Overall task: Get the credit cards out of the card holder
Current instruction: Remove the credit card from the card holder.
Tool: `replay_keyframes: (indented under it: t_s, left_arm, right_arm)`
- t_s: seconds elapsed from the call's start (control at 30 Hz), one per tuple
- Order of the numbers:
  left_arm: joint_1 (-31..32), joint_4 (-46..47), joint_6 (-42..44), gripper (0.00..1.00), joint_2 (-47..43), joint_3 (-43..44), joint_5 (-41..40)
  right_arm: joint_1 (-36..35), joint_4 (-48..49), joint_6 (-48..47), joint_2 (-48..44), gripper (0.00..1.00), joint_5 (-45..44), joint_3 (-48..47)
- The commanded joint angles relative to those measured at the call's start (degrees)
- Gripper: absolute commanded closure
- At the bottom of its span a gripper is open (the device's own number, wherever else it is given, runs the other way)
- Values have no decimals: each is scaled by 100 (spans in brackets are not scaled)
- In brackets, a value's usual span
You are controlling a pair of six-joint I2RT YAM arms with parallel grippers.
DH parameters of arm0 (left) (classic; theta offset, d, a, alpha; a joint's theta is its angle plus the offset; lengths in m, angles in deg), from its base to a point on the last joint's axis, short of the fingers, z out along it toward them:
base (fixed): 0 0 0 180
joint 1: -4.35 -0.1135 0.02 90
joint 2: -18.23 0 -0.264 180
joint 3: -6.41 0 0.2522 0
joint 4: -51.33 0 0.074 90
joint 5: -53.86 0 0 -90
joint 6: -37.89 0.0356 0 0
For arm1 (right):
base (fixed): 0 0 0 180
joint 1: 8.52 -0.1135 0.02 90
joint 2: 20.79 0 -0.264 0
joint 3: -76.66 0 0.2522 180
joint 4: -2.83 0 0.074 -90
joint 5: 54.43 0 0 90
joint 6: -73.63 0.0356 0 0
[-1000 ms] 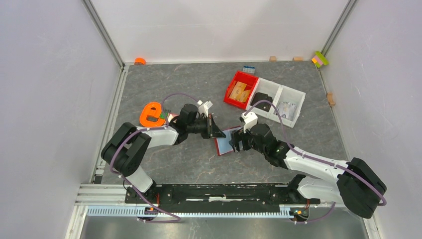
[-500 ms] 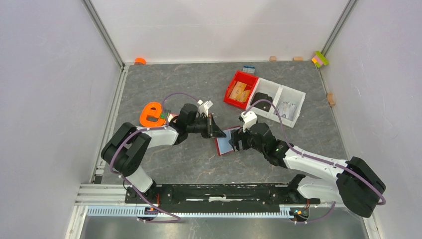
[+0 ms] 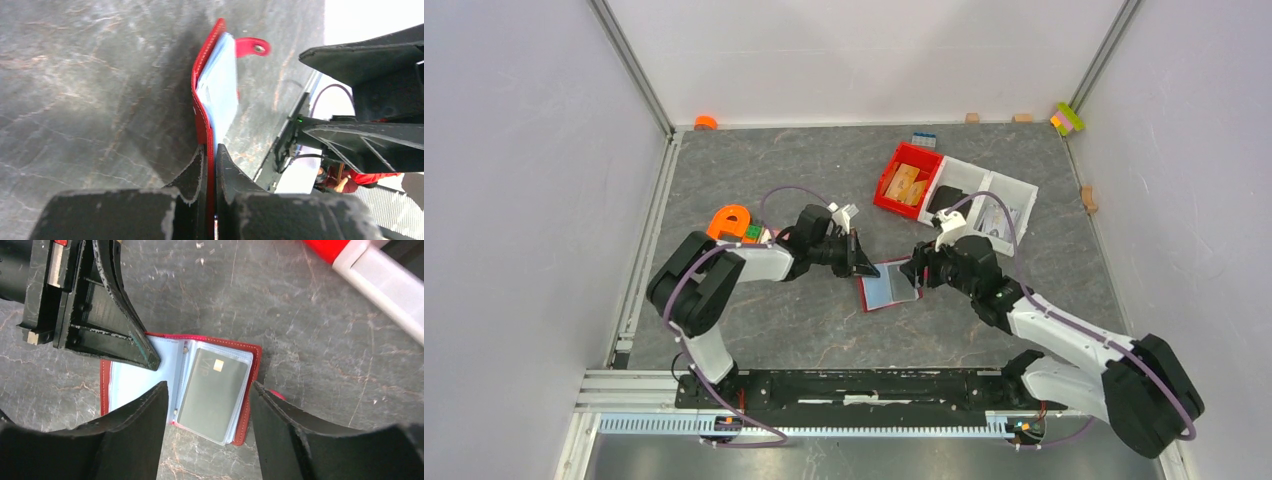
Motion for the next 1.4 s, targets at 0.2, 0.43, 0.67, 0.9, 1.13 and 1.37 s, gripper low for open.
replay_keyframes:
  t_s: [0.2,0.43,0.67,0.9,1.13,1.37]
  left_arm:
    - [19,-1313,841,97,398,663,-459]
    - [34,-1398,894,97,340,665,-572]
    - [50,-1417,937,97,315,656,-693]
    - [50,-1417,963,97,317,655,-706]
    - [77,-1417,982,97,313,664,-715]
    - [86,-1498,1027,97,341,706,-785]
  right_arm:
    - [702,682,510,1054,46,1747,157]
    - [723,752,516,1386,50,1752,148]
    - [727,822,606,1914,51,1749,109]
    - [726,1014,692,2061,52,2044,139]
    - [723,1010,763,2294,32,2193,67]
    - [723,1279,978,2730,26,2687,15]
